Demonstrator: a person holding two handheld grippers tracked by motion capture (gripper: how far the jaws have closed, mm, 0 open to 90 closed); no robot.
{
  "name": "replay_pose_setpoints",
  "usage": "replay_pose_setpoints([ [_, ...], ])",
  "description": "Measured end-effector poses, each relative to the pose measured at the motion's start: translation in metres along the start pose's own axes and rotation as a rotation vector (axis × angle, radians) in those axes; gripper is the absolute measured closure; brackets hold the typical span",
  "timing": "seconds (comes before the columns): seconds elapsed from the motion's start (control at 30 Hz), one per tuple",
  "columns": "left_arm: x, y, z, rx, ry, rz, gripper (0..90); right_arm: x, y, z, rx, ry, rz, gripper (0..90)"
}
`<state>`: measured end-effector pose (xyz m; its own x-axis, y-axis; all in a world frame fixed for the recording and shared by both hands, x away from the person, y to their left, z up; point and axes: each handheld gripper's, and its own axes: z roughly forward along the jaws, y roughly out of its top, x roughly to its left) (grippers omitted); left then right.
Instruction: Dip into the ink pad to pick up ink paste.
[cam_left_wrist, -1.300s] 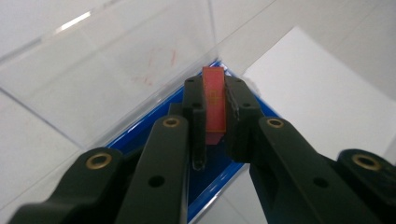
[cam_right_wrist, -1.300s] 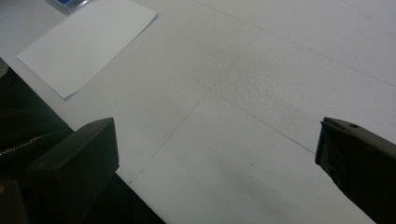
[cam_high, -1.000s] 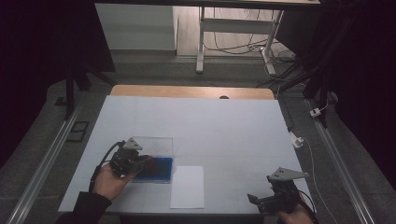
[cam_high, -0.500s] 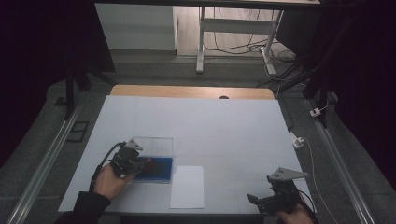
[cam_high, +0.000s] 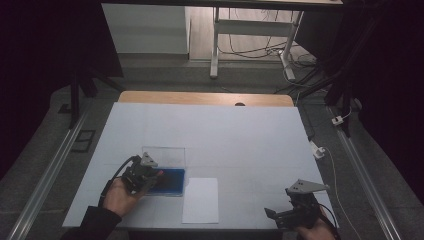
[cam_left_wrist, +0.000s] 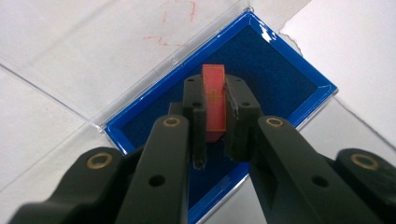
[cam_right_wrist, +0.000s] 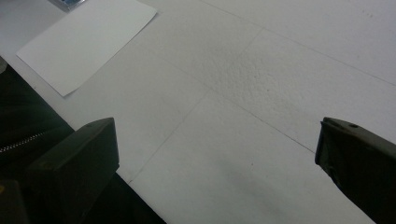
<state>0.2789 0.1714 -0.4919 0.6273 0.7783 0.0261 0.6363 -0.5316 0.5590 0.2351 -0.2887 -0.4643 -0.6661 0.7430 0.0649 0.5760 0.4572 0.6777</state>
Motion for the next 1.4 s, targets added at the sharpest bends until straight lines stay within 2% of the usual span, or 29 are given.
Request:
replay_pose_setpoints([
  [0.07,-0.001,0.0,0.0,0.0,0.006,0.002,80.9,0.0,0.0,0.0,0.0,0.001,0.0,0.0],
  [0.13,0.001,-0.001,0.0,-0.004,-0.007,-0.011,80.9,0.0,0.0,0.0,0.001,0.001,0.0,0.0],
  [0.37,0.02,-0.007,0.001,-0.034,-0.116,-0.129,80.9,0.0,0.0,0.0,0.001,0.0,-0.002,0.0],
  [0.47,0.024,-0.008,0.001,-0.039,-0.142,-0.151,80.9,0.0,0.0,0.0,0.0,0.001,-0.004,0.0],
  [0.53,0.024,-0.008,0.001,-0.038,-0.139,-0.148,80.9,0.0,0.0,0.0,0.004,-0.001,-0.004,0.0],
  [0.67,0.014,-0.005,0.001,-0.027,-0.082,-0.093,80.9,0.001,0.0,0.0,0.005,-0.001,-0.004,0.0],
  [0.77,0.01,-0.005,0.0,-0.026,-0.06,-0.075,80.8,0.001,0.0,0.0,0.006,-0.002,-0.007,0.0],
  [1.03,0.015,-0.003,-0.004,-0.033,-0.077,-0.106,80.4,0.0,0.0,0.0,-0.002,0.003,-0.005,0.0],
  [1.2,0.012,0.0,-0.016,-0.099,-0.078,-0.093,80.4,0.0,0.0,0.0,-0.003,0.003,-0.005,0.0],
  [1.4,0.003,0.003,-0.011,-0.068,-0.088,-0.049,80.4,0.0,0.0,0.0,0.0,0.002,-0.011,0.0],
])
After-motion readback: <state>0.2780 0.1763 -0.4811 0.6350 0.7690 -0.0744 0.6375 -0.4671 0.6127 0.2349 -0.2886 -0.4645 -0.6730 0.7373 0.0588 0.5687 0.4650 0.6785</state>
